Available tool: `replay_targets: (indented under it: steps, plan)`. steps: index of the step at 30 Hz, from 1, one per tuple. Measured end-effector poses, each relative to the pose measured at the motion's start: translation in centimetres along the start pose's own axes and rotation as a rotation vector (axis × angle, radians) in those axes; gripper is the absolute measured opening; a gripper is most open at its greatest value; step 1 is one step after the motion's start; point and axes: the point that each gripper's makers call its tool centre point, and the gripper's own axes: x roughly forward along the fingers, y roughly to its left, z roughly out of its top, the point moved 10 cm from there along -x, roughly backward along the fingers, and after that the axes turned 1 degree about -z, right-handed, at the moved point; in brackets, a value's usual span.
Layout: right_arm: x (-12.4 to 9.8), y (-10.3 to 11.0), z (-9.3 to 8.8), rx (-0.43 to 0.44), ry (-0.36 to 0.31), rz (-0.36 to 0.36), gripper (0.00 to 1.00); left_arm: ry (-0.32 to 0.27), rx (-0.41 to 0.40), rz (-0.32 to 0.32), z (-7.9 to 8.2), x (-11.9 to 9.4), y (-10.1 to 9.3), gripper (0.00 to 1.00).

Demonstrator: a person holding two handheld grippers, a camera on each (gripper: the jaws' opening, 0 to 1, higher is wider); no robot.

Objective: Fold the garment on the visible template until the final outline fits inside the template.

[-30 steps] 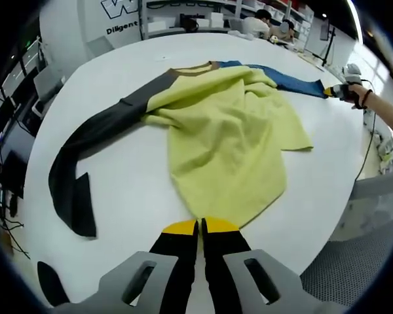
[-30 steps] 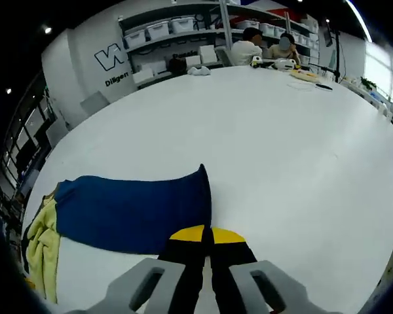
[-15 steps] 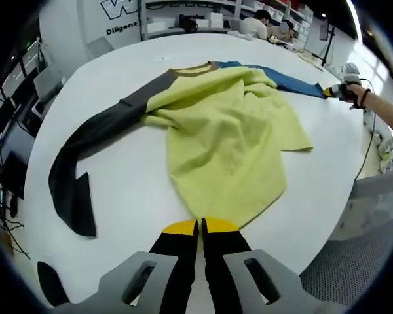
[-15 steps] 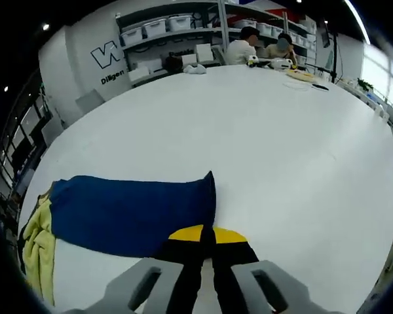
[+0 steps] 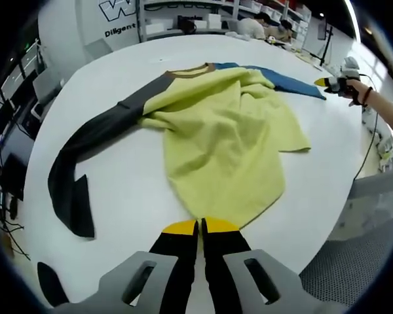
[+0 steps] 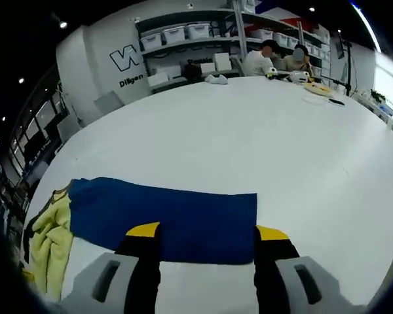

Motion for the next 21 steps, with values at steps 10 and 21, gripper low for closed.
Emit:
replay_targets:
  steps: [10, 21]
  plan:
    - [-0.5, 4.8, 0.1, -0.106, 0.005, 0.144, 0.92, -0.002, 0.008, -0.013, 0.0, 0.0, -0.2, 0.02]
    - [-1.5, 10.2, 0.1, -0.205, 0.016, 0.317, 0.99, -0.010, 0.011, -0.018, -0.1, -0.1, -0.3, 0.02]
